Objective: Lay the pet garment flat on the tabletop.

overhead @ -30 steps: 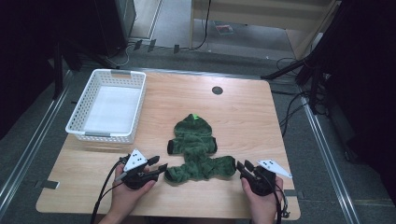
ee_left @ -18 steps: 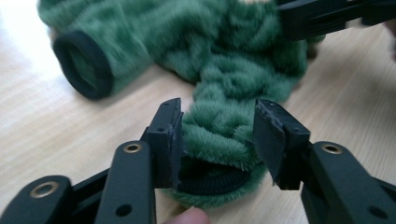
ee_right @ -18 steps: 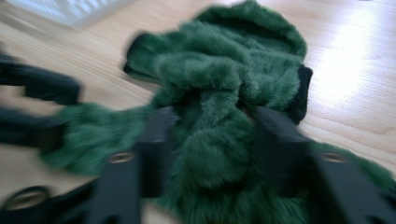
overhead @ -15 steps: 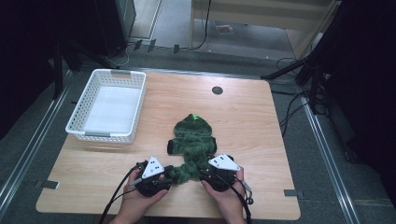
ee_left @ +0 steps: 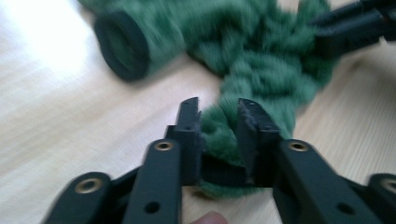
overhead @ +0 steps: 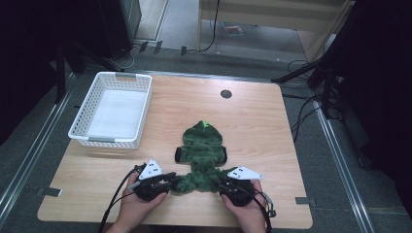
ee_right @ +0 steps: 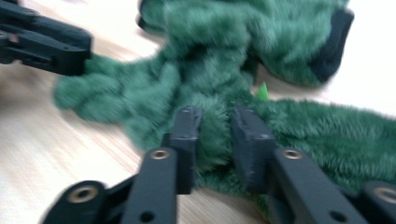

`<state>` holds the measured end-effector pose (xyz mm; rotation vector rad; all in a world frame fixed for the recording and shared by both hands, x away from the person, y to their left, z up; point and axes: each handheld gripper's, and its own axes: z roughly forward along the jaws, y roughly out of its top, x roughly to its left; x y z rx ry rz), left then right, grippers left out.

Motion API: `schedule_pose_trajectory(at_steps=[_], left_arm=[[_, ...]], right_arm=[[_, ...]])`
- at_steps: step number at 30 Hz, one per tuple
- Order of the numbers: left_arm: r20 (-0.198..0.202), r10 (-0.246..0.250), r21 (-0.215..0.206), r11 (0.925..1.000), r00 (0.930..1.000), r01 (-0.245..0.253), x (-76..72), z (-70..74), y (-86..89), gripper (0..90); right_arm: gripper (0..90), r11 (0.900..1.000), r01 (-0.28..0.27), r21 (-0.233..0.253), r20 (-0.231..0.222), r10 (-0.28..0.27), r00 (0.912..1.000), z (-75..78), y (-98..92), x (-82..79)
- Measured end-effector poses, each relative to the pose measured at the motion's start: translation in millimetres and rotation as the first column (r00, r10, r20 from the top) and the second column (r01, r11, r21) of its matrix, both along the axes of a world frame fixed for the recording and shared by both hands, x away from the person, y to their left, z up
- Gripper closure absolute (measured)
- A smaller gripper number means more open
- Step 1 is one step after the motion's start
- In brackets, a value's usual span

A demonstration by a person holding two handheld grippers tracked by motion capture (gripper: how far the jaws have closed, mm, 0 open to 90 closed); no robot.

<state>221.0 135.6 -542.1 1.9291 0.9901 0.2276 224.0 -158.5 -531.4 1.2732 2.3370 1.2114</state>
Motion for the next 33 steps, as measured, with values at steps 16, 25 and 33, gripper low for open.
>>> schedule_pose_trajectory(at_steps=[16,25,33], left_arm=[[-0.035,-0.044,0.072,0.9963,0.9984,0.046,14.8,6.3,-99.7,57.3],[-0.058,-0.098,0.133,0.9856,0.9935,0.105,15.5,-4.8,-105.6,66.0],[-0.098,-0.187,0.126,0.972,0.9774,0.199,11.5,-4.3,-93.9,87.4]], right_arm=[[48.9,0.995,0.096,-0.009,0.009,-0.095,0.9954,33.2,6.6,141.6],[69.6,0.988,0.056,-0.146,-0.008,-0.058,0.9983,1.0,36.3,172.3],[89.2,0.981,0.104,-0.165,0.027,-0.101,0.9946,-4.2,36.0,188.9]])
